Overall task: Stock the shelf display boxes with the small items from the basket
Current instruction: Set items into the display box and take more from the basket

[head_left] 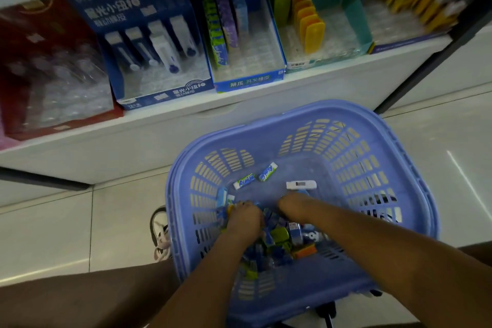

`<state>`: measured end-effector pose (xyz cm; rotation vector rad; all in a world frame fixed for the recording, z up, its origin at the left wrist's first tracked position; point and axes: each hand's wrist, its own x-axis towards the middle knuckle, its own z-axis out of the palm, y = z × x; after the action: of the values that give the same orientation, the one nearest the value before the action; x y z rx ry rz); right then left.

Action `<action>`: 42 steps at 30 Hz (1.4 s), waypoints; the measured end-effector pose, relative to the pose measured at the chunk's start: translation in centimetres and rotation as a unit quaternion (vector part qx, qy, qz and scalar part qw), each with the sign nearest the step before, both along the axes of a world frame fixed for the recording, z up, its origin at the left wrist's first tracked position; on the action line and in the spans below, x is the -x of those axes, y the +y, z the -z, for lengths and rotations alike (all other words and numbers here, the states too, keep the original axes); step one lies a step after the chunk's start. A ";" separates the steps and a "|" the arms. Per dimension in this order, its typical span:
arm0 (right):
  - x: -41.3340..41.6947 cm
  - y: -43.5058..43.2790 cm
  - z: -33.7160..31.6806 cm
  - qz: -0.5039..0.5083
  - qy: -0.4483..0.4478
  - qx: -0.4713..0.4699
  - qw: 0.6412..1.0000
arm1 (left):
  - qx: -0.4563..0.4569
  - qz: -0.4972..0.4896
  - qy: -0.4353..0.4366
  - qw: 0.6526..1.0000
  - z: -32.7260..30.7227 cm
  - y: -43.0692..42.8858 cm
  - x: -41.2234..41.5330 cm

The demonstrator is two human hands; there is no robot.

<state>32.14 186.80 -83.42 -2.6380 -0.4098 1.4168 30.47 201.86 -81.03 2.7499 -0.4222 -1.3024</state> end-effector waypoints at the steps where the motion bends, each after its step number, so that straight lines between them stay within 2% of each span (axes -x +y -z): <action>1: 0.0 -0.3 -0.1 0.003 0.018 0.009 1.000 | 0.002 -0.018 0.028 0.999 -0.4 -0.1 -0.3; 3: -0.6 -1.3 -0.7 0.020 0.028 -0.003 0.999 | 0.059 -0.088 0.075 0.992 -1.2 0.0 -1.1; 6: -3.3 -2.5 -3.4 0.115 0.024 -0.097 0.988 | 0.169 -0.218 0.050 0.960 -3.2 0.7 -2.6; 8: -5.4 -3.0 -6.7 0.189 0.046 -0.180 0.964 | 0.217 -0.263 0.032 0.940 -5.3 1.1 -4.2; 10: -7.3 -3.2 -10.8 0.231 0.081 -0.250 0.937 | 0.279 -0.321 0.027 0.905 -7.9 1.3 -5.9; 13: -9.0 -3.6 -16.8 0.259 0.096 -0.348 0.896 | 0.409 -0.417 0.033 0.811 -11.5 1.2 -7.8; 16: -9.8 -4.1 -22.1 0.294 0.058 -0.452 0.841 | 0.540 -0.477 0.007 0.693 -15.1 0.7 -8.9; 19: -10.6 -4.2 -25.7 0.342 -0.072 -0.545 0.762 | 0.619 -0.517 -0.020 0.591 -18.2 0.0 -9.4; 21: -12.1 -4.2 -27.1 0.364 -0.204 -0.542 0.730 | 0.644 -0.528 -0.022 0.554 -19.7 -0.1 -9.4; 24: -15.4 -4.0 -27.9 0.371 -0.377 -0.450 0.720 | 0.653 -0.515 -0.022 0.554 -20.8 -0.1 -9.2; 26: -17.6 -3.4 -28.0 0.350 -0.437 -0.412 0.719 | 0.646 -0.520 -0.025 0.558 -21.0 0.0 -9.1; 28: -19.2 -2.2 -27.7 0.294 -0.472 -0.379 0.740 | 0.635 -0.534 -0.029 0.558 -21.0 0.1 -9.2; 31: -21.5 -0.6 -26.8 0.229 -0.479 -0.312 0.788 | 0.622 -0.551 -0.028 0.556 -20.7 0.5 -9.6; 34: -22.7 0.2 -26.7 0.215 -0.465 -0.290 0.809 | 0.620 -0.558 -0.031 0.551 -20.2 1.2 -10.1; 36: -22.5 0.3 -27.1 0.207 -0.463 -0.292 0.811 | 0.621 -0.564 -0.032 0.543 -19.9 1.5 -10.4; 39: -21.3 0.0 -27.4 0.227 -0.451 -0.337 0.795 | 0.625 -0.572 -0.029 0.530 -19.6 1.8 -10.9; 42: -19.7 0.6 -27.2 0.263 -0.381 -0.408 0.787 | 0.624 -0.589 -0.032 0.513 -19.2 1.9 -11.3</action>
<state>51.81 187.42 -56.26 -2.1410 -0.2235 -0.0842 41.79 203.77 -61.84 1.1308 0.4063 -0.1759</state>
